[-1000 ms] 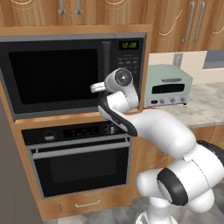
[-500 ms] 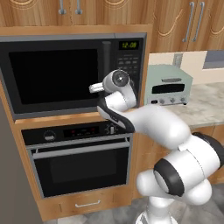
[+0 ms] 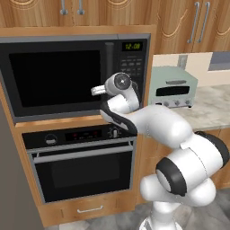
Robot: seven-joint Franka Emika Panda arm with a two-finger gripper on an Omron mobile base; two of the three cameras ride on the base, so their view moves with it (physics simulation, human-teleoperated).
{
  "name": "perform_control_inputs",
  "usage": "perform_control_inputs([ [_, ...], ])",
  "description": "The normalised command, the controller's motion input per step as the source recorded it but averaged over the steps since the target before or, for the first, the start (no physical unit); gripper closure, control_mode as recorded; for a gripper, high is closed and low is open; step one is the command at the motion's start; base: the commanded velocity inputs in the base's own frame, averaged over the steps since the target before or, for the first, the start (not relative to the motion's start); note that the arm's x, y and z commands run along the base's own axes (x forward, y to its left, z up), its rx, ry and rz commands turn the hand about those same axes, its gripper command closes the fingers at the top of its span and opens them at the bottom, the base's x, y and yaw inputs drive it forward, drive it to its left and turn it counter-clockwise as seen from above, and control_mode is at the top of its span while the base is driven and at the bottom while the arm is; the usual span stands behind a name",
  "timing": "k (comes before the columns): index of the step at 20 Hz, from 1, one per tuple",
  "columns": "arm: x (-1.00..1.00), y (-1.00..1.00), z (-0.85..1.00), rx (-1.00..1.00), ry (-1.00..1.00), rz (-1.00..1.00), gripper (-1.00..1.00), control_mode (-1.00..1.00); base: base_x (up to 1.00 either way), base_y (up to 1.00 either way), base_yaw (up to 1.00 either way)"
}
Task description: Pick the cheese from the counter and place it in the microwave. Then turn on the microwave.
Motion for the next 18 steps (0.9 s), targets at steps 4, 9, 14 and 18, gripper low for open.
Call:
perform_control_inputs([
  [4, 0.13, 0.04, -0.05, 0.00, 0.00, 0.00, -1.00, -1.00, 0.00, 0.00, 0.00],
  [9, 0.07, 0.01, -0.02, 0.00, 0.00, 0.00, 1.00, -1.00, 0.00, 0.00, 0.00],
  [14, -0.06, 0.02, 0.00, 0.00, -0.01, 0.00, 1.00, -1.00, 0.00, 0.00, 0.00],
  [18, -0.21, 0.11, 0.00, 0.00, -0.06, -0.03, 1.00, -1.00, 0.00, 0.00, 0.00],
])
